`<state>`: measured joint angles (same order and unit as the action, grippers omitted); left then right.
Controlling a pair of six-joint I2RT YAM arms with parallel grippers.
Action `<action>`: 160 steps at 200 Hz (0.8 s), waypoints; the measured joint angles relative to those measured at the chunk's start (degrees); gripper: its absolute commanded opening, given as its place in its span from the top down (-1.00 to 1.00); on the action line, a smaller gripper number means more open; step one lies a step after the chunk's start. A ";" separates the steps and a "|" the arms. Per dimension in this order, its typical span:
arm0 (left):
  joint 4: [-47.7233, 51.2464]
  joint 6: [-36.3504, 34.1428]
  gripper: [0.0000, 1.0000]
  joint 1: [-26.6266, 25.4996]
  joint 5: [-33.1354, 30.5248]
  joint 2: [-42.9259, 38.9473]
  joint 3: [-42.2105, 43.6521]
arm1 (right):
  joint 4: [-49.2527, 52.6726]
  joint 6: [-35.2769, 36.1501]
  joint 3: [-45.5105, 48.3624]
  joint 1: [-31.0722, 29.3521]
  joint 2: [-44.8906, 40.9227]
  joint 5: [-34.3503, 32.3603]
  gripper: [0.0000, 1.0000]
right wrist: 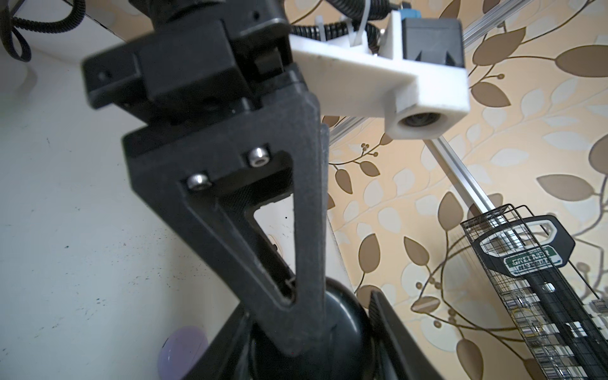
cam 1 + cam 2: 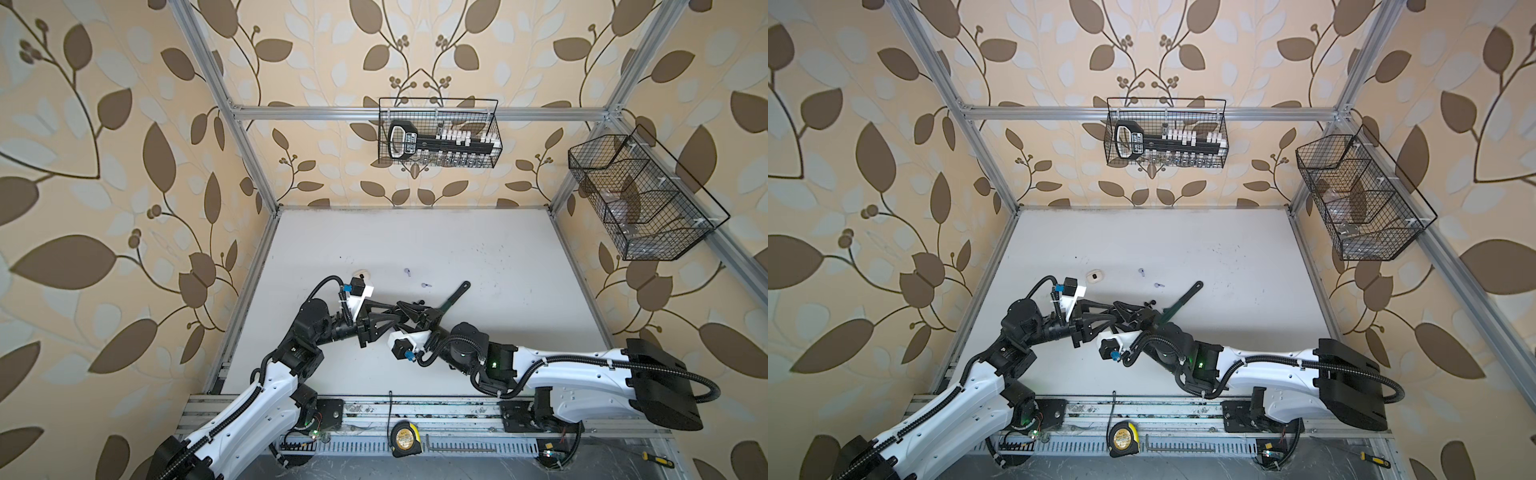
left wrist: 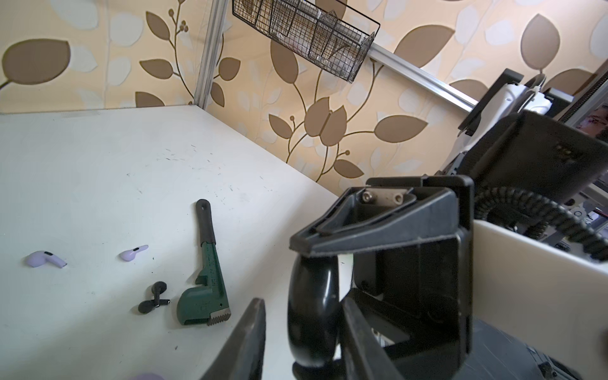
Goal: Insert the wireless bluetooth earbuds into the charging case
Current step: 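Close the left gripper on the black case held by the right gripper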
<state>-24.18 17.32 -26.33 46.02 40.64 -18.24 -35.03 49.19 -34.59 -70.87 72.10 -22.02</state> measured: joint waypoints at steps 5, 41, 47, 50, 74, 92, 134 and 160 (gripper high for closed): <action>-0.02 0.00 0.26 0.00 0.09 0.04 -0.02 | 0.00 0.00 -0.04 0.00 0.00 0.00 0.67; -0.02 -0.02 0.33 -0.37 0.63 0.37 -0.02 | 0.15 0.20 -0.04 0.07 0.00 0.46 0.67; 0.00 -0.02 0.34 -0.37 0.76 0.46 -0.02 | 0.15 0.24 -0.04 0.13 0.00 0.63 0.67; -0.02 -0.02 0.34 -0.37 0.94 0.52 -0.02 | 0.15 0.26 -0.04 0.13 0.00 0.68 0.67; -0.07 -0.02 0.34 -0.74 1.62 1.01 -0.02 | 0.35 0.44 -0.04 0.17 0.00 1.05 0.67; -0.04 -0.02 0.35 -0.79 1.88 1.33 -0.24 | 0.59 0.83 -0.04 0.39 0.00 1.09 0.67; 0.00 -0.02 0.39 -1.49 2.03 2.36 -0.76 | 1.68 1.66 -0.04 0.92 -0.48 1.51 0.65; 0.02 -0.26 0.40 -1.86 2.32 3.04 -0.98 | 2.38 1.88 -0.04 0.92 -0.92 1.90 0.65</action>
<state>-24.16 17.06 -28.18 48.34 43.68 -19.22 -32.64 51.07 -34.63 -69.95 71.18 -20.12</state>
